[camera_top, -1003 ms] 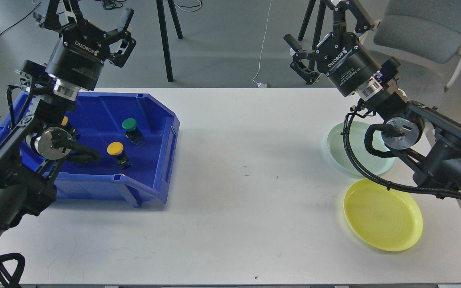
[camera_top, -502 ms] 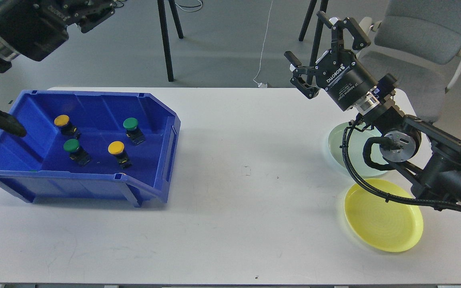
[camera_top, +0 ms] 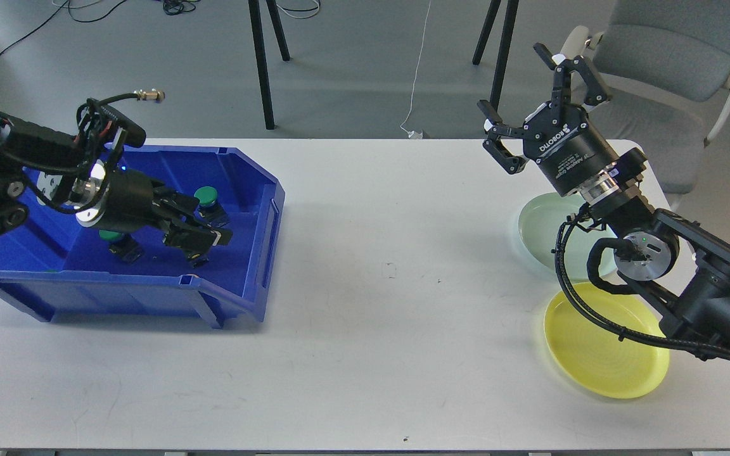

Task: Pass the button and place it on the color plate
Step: 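Grasp a yellow-topped button in the bin with the left gripper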

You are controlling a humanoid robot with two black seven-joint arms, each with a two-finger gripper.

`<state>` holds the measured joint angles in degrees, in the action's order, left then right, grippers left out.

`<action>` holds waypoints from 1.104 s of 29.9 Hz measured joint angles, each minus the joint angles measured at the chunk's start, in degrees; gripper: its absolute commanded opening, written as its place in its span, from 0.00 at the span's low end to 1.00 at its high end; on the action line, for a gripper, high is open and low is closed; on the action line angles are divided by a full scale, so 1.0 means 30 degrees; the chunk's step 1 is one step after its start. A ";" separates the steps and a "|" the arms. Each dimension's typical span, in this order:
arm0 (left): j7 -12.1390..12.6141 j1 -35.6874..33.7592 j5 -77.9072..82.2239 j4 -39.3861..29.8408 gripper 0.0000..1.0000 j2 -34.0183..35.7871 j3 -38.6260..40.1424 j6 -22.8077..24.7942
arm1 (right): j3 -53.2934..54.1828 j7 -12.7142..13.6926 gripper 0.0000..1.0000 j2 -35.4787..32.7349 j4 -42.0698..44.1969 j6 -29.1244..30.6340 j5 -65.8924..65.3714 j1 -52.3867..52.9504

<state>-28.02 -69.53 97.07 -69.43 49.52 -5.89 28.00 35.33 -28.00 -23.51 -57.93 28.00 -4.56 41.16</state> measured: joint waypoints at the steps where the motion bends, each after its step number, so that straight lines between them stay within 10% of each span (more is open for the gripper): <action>1: 0.0004 0.0135 0.0024 0.0229 0.98 -0.0122 0.0011 -0.0001 | 0.0001 0.0000 0.99 -0.0004 0.0000 0.0000 -0.0001 -0.0005; 33: 0.0007 0.1953 0.0022 0.6100 0.97 -0.3348 -0.0168 0.0001 | 0.0259 0.0000 0.99 -0.0049 0.0000 0.0000 -0.0002 -0.0510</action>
<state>-28.00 -63.67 97.14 -51.13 39.48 -6.39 28.00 36.10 -28.00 -23.65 -57.93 28.00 -4.57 39.63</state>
